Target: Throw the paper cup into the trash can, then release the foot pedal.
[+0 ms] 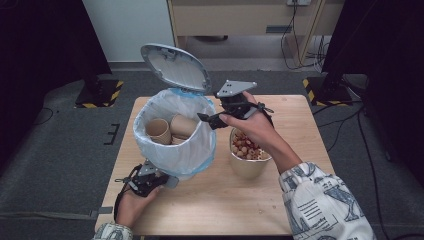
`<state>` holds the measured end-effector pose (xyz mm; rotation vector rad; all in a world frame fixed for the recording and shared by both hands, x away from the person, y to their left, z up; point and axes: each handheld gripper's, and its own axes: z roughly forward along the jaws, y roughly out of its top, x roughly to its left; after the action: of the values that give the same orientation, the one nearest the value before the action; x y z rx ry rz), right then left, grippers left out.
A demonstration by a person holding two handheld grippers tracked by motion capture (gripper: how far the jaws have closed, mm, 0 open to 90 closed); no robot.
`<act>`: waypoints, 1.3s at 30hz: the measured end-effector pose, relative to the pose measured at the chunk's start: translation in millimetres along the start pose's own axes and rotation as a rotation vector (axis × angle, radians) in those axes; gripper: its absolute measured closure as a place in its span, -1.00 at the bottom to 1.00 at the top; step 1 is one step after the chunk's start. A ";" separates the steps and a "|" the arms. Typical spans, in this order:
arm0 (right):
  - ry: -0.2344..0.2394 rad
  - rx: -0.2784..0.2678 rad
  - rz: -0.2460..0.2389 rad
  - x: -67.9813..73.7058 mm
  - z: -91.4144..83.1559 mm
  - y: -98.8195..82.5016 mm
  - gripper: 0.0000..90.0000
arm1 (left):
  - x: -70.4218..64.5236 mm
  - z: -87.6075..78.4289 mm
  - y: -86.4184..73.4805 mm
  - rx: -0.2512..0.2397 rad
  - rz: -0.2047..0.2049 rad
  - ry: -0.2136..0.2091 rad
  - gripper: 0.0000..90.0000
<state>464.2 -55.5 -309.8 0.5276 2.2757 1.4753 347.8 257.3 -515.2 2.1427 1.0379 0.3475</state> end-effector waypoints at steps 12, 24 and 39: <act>-0.067 -0.001 0.034 -21.5 -25.2 -13.7 -0.75 | -0.4 -0.1 0.1 0.000 0.002 0.002 1.00; -0.115 0.010 0.058 -39.4 -41.7 -30.2 -0.75 | 10.4 -38.1 -13.8 -0.069 -0.100 0.130 0.29; -0.183 0.019 0.096 -61.3 -65.4 -49.4 -0.76 | 26.6 -38.3 -20.5 -0.048 -0.179 0.207 -0.46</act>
<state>478.8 -155.9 -323.8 0.7547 2.1510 1.3884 333.5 304.9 -504.4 1.9837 1.3144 0.5109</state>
